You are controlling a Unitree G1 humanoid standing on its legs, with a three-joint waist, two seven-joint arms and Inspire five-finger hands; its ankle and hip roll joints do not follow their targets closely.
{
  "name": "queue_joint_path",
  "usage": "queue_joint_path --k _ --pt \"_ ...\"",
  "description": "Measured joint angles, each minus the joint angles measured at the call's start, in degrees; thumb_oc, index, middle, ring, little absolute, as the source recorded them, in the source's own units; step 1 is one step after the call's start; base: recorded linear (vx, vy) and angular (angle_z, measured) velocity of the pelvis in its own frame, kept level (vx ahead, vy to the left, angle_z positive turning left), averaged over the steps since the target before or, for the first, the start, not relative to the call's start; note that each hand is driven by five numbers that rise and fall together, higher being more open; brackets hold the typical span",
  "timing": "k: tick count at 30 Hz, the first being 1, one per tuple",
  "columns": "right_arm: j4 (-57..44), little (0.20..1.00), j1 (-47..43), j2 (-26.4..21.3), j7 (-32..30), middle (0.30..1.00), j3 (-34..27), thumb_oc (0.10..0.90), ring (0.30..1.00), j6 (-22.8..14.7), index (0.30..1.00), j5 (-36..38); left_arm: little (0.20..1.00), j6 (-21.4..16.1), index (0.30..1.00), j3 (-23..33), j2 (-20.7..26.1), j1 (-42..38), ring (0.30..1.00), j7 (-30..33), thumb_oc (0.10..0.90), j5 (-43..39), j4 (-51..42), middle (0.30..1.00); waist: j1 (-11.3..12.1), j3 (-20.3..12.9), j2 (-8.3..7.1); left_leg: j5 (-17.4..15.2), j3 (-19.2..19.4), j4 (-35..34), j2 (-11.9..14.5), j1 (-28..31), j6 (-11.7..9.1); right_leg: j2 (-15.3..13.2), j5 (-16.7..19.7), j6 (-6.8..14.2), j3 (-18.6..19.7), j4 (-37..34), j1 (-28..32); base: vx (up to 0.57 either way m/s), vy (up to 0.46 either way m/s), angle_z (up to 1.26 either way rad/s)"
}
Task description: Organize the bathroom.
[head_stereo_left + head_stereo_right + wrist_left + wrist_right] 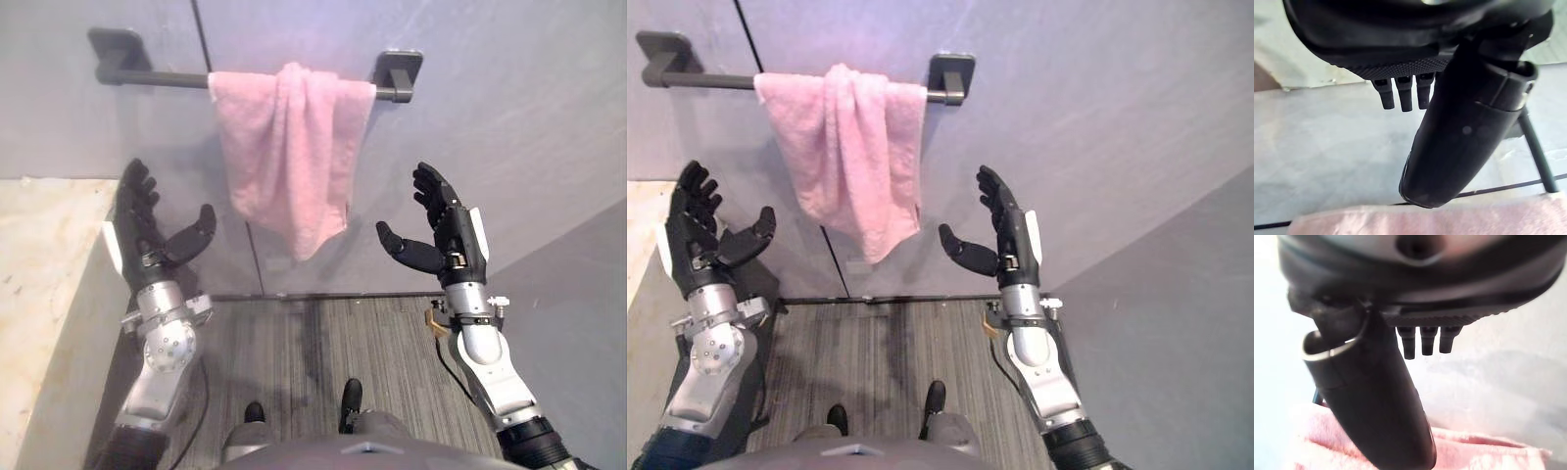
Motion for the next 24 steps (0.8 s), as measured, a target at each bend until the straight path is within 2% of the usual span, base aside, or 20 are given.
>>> queue_joint_path --k 4,8,12,17,24 --pt "0.0 0.9 -0.1 0.0 1.1 0.9 0.1 0.8 0.9 1.0 0.9 0.1 0.9 -2.4 0.9 1.1 0.2 0.0 0.9 0.5 0.8 2.0 -4.4 0.9 0.5 -0.5 -0.61 0.0 -0.5 0.0 0.0 -0.4 0.0 -0.1 -0.1 -0.1 -0.8 0.0 0.1 0.03 0.006 0.1" --pt "1.2 0.9 -0.5 0.0 2.3 0.9 0.2 0.8 0.9 0.9 0.9 0.3 0.9 -4.2 0.9 0.4 0.5 -1.5 0.9 -5.7 0.8 1.4 -5.8 0.9 0.2 -2.0 -0.34 0.1 -0.8 0.0 -0.5 -0.7 0.2 -0.6 -0.1 -0.1 -1.0 0.0 0.0 0.03 0.029 0.06" --pt "2.3 0.9 -1.7 0.0 3.6 0.9 0.9 0.8 0.9 0.9 0.9 1.3 0.9 -4.2 0.9 -0.6 2.6 -3.6 0.9 -13.4 0.8 -2.7 -5.7 0.9 -0.7 -2.4 -0.1 0.1 -0.9 0.0 -1.0 -0.7 0.4 -1.1 -0.1 -0.1 -0.9 0.0 0.0 0.04 0.034 0.0" --pt "2.5 0.9 -1.7 0.0 5.7 0.9 1.4 0.8 0.9 1.4 0.9 1.3 0.9 -3.3 0.9 -0.7 2.6 -4.8 0.9 -20.9 0.8 -8.9 -5.7 0.9 -1.9 -2.9 0.61 0.1 -0.4 0.0 -0.9 -0.7 0.4 -1.1 -0.1 0.0 -0.7 0.0 -0.1 0.04 0.044 -0.03" --pt "3.0 0.9 -1.5 0.0 8.8 0.9 1.9 0.8 0.9 3.2 0.9 1.3 0.9 -1.7 0.9 0.3 2.7 -4.9 0.9 -22.0 0.8 -11.1 -5.5 0.9 -1.9 -3.6 1.55 0.1 0.2 0.0 -0.9 -0.6 0.4 -1.0 -0.1 0.0 -0.1 0.0 -0.3 0.04 0.031 -0.04"
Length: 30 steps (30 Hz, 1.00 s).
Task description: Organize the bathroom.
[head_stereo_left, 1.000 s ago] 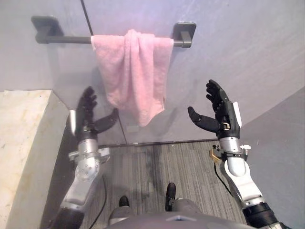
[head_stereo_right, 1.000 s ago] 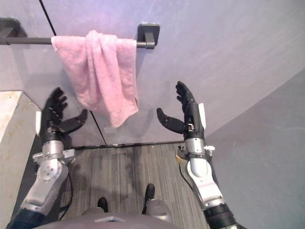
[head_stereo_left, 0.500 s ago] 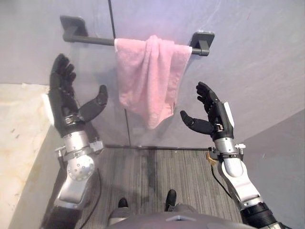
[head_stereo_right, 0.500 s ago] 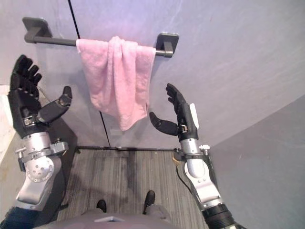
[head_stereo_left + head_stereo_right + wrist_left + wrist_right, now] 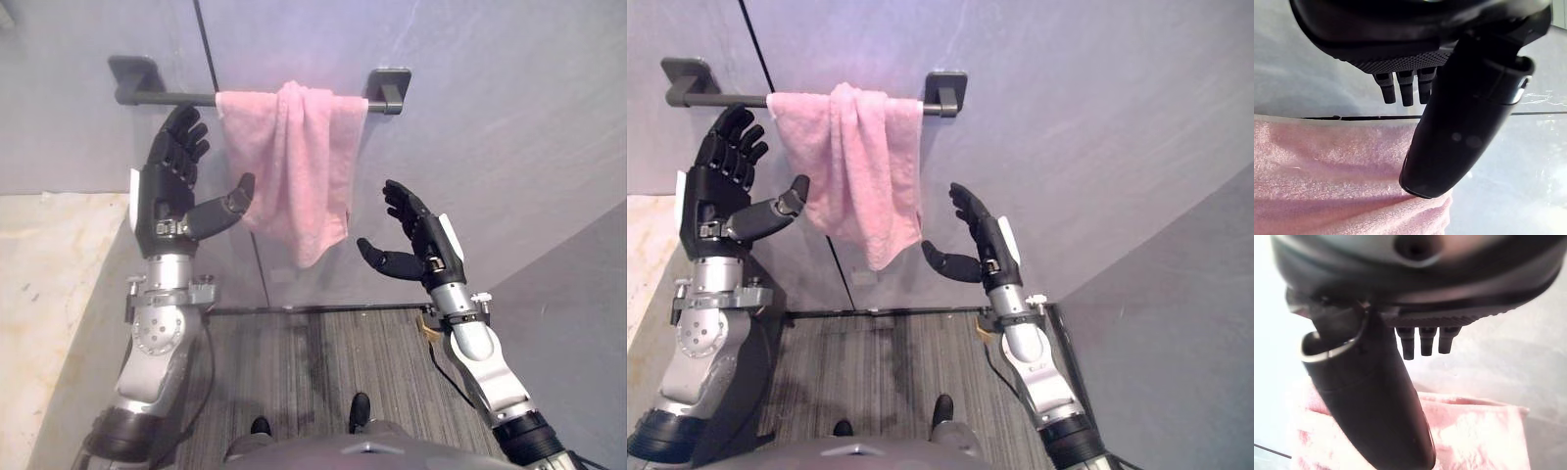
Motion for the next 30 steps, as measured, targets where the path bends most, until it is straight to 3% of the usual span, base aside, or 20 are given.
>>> queue_joint_path --k 7,14,26,29,30 --pt "0.0 0.9 0.2 0.0 1.3 0.9 0.0 0.8 0.9 0.1 0.9 0.0 0.9 1.4 0.9 2.0 0.0 0.0 0.9 -0.2 0.8 0.0 1.5 0.9 -0.3 -1.1 0.0 -0.1 0.6 0.0 0.0 0.3 -0.1 0.1 0.0 0.0 0.7 0.0 -0.1 0.03 0.017 -0.05" --pt "0.0 0.9 0.2 0.0 3.6 0.9 0.1 0.8 0.9 0.9 0.9 0.1 0.9 8.7 0.9 2.3 0.1 -0.4 0.9 -3.4 0.8 -2.4 7.2 0.9 -1.9 -2.3 0.07 -0.5 1.6 0.0 0.0 0.9 0.1 0.2 0.0 0.2 1.4 0.0 -0.1 0.03 0.02 -0.07" --pt "0.3 0.9 1.1 0.0 5.1 0.9 0.4 0.8 0.9 1.8 0.9 1.3 0.9 9.7 0.9 2.5 0.1 -0.5 0.9 -3.1 0.8 -4.8 8.0 0.9 -2.0 -2.6 0.49 -0.6 2.6 0.0 -0.1 1.4 0.1 0.3 0.0 0.3 2.4 0.0 -0.2 0.03 0.004 -0.03" --pt "0.3 0.9 1.9 0.0 5.8 0.9 0.4 0.8 0.9 1.9 0.9 1.3 0.404 9.7 0.404 2.5 0.6 -0.4 0.404 -2.6 0.469 -4.7 8.0 0.404 -2.1 -2.6 0.46 -0.7 2.7 0.0 -0.1 1.4 0.1 0.3 -0.1 0.5 2.4 -0.3 -0.2 0.01 0.0 -0.01" --pt "0.3 0.9 2.0 0.0 6.1 0.9 0.4 0.8 0.9 2.0 0.9 1.3 0.3 9.7 0.3 2.6 0.9 -0.4 0.3 -2.4 0.4 -4.7 8.0 0.3 -2.1 -2.6 0.46 -0.7 2.8 0.0 -0.1 1.4 0.1 0.3 -0.2 0.6 2.4 -0.3 -0.2 0.0 0.0 0.0"
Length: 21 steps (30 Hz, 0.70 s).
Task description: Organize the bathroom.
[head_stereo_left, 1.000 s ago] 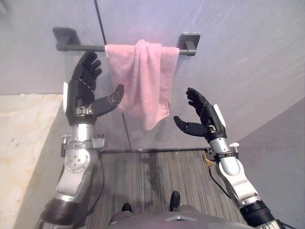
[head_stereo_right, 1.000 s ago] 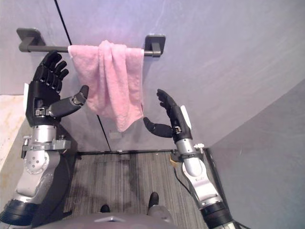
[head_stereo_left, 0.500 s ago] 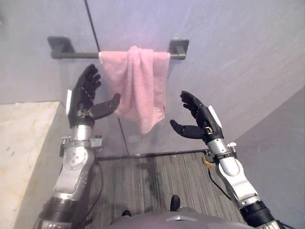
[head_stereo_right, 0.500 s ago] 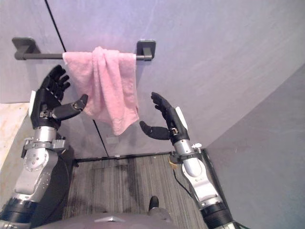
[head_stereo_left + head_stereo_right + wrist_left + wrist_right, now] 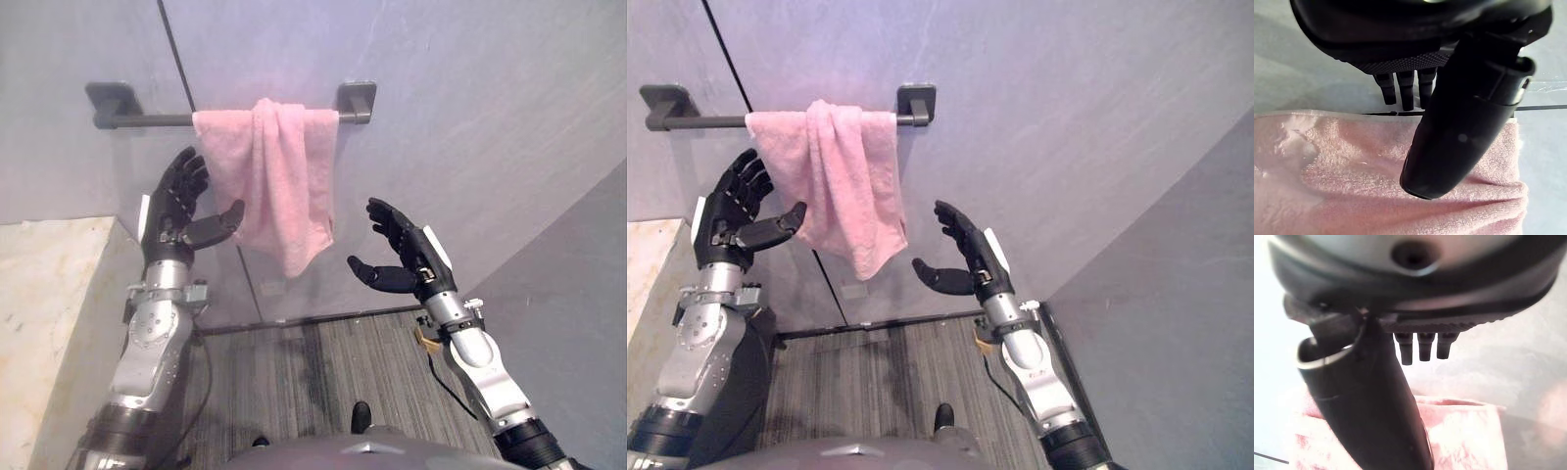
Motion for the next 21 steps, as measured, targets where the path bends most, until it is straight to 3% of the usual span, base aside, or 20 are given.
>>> queue_joint_path --k 11,21 --pt "-0.1 0.9 -1.5 0.0 0.3 0.9 0.0 0.8 0.9 0.2 0.9 1.0 0.3 -0.1 0.3 0.5 0.2 -0.3 0.3 -0.2 0.4 0.3 0.0 0.3 -0.4 0.0 -0.02 -0.3 0.1 0.0 0.0 0.2 0.2 0.0 0.1 0.0 0.0 0.3 0.2 0.0 0.0 0.0" --pt "-0.1 0.9 -11.4 -0.5 -1.4 0.9 0.2 0.8 0.9 1.1 0.9 7.0 0.3 -0.1 0.3 -0.4 0.1 -2.2 0.3 -0.5 0.4 1.8 0.1 0.3 2.2 0.0 -0.01 -0.2 -0.6 0.0 0.0 0.3 0.1 0.0 0.1 0.0 -0.3 0.3 0.5 0.0 -0.001 0.0"
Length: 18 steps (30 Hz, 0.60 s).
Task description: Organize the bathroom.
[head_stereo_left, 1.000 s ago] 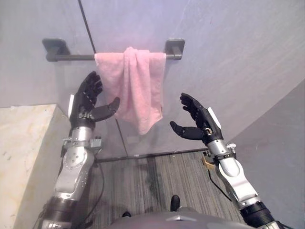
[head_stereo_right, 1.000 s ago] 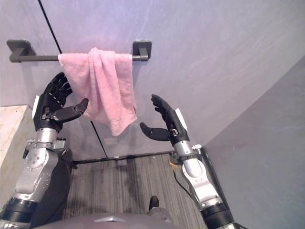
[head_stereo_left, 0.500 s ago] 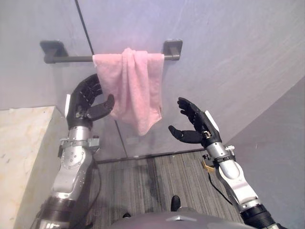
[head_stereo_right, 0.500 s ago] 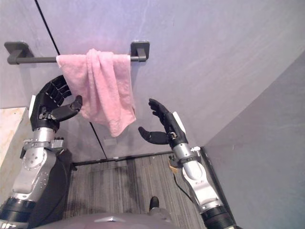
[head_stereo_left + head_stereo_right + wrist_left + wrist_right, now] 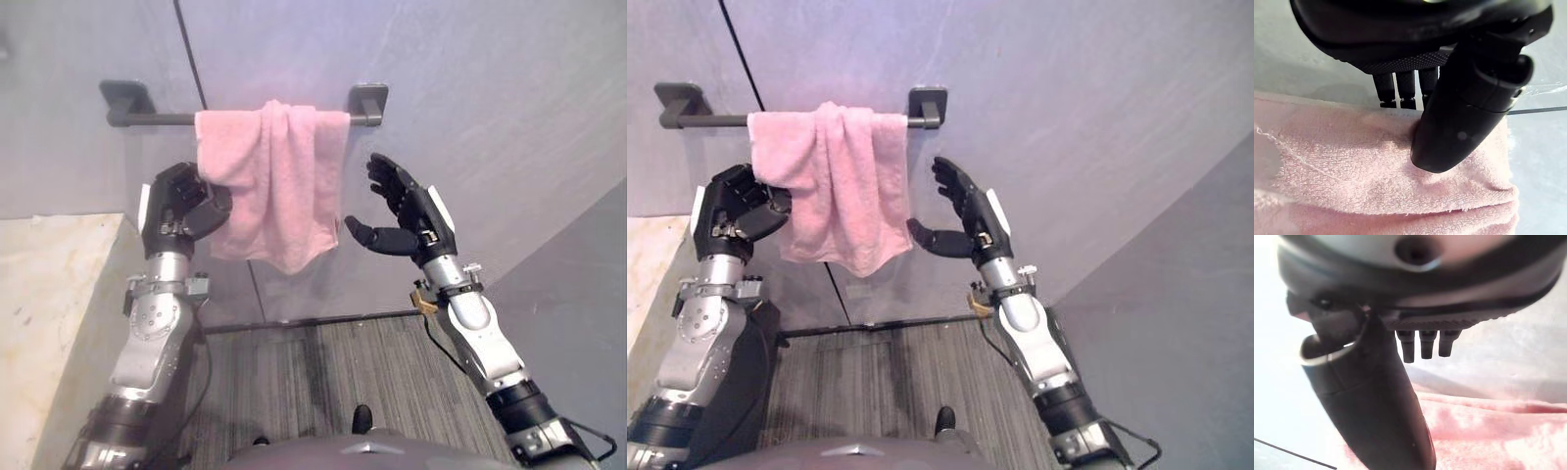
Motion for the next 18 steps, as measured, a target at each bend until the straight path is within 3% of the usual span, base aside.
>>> queue_joint_path --k 4,5,6,18 --pt "0.0 0.9 -1.5 0.0 1.4 0.9 1.1 0.8 0.9 2.6 0.9 2.4 0.3 0.0 0.3 -0.2 -0.1 0.0 0.3 -0.4 0.4 0.0 0.0 0.3 0.3 0.0 0.0 0.1 -0.9 0.0 0.0 -0.1 0.0 -0.1 0.0 0.0 -0.7 0.0 0.3 0.01 -0.011 0.1" --pt "0.0 0.453 -1.7 0.0 2.1 0.453 1.6 0.502 0.453 3.6 0.453 3.0 0.3 0.0 0.3 -0.3 -0.2 -0.1 0.3 -0.6 0.4 0.0 0.0 0.3 0.3 0.0 0.0 0.1 -0.9 0.0 0.0 -0.1 0.0 -0.1 0.0 0.0 -1.1 0.0 0.4 0.01 -0.013 0.08" --pt "0.0 0.3 -1.7 0.0 2.3 0.3 2.0 0.4 0.3 3.9 0.3 3.2 0.3 0.0 0.3 -0.4 -0.3 -0.1 0.3 -0.7 0.4 0.0 0.0 0.3 0.3 0.0 0.0 0.1 -1.0 0.0 0.1 -0.1 0.0 -0.1 0.0 0.0 -1.4 0.0 0.5 0.01 -0.014 0.08" --pt "0.6 0.3 0.4 1.1 -1.3 0.3 1.4 0.4 0.3 4.5 0.3 4.6 0.3 -1.0 0.3 -0.5 -1.6 -0.1 0.3 0.5 0.4 2.3 0.7 0.3 0.1 0.0 0.0 0.1 -1.0 0.0 0.0 0.0 0.0 -0.1 -0.1 -0.1 -1.5 0.0 0.6 0.0 0.0 0.0"
